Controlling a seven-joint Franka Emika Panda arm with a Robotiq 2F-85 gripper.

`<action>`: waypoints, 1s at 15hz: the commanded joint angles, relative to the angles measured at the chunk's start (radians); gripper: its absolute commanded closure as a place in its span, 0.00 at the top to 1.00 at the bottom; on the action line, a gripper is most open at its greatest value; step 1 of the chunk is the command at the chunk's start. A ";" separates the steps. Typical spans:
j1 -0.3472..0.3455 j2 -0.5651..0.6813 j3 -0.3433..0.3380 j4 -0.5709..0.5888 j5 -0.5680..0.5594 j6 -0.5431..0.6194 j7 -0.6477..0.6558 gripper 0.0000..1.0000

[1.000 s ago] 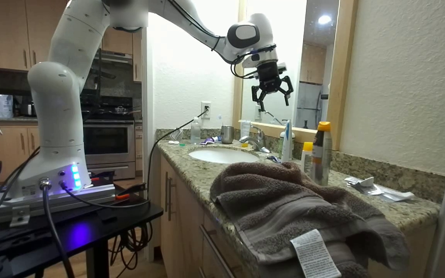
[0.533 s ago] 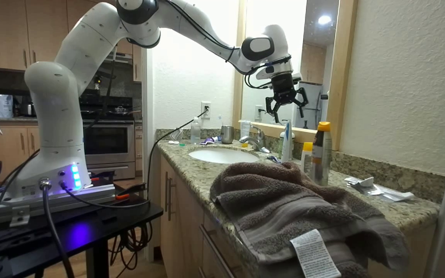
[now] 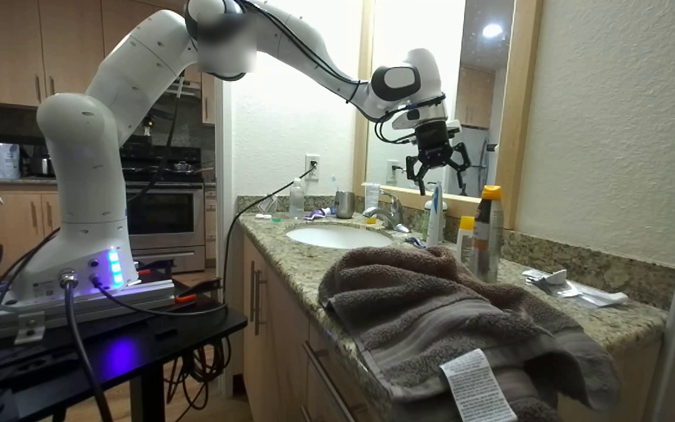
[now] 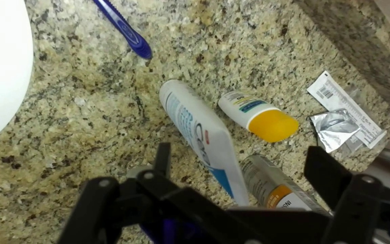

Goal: Pick up the toothpaste from the countertop and move it forward

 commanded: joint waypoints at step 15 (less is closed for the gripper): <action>0.008 0.053 -0.018 0.054 -0.044 -0.085 0.007 0.01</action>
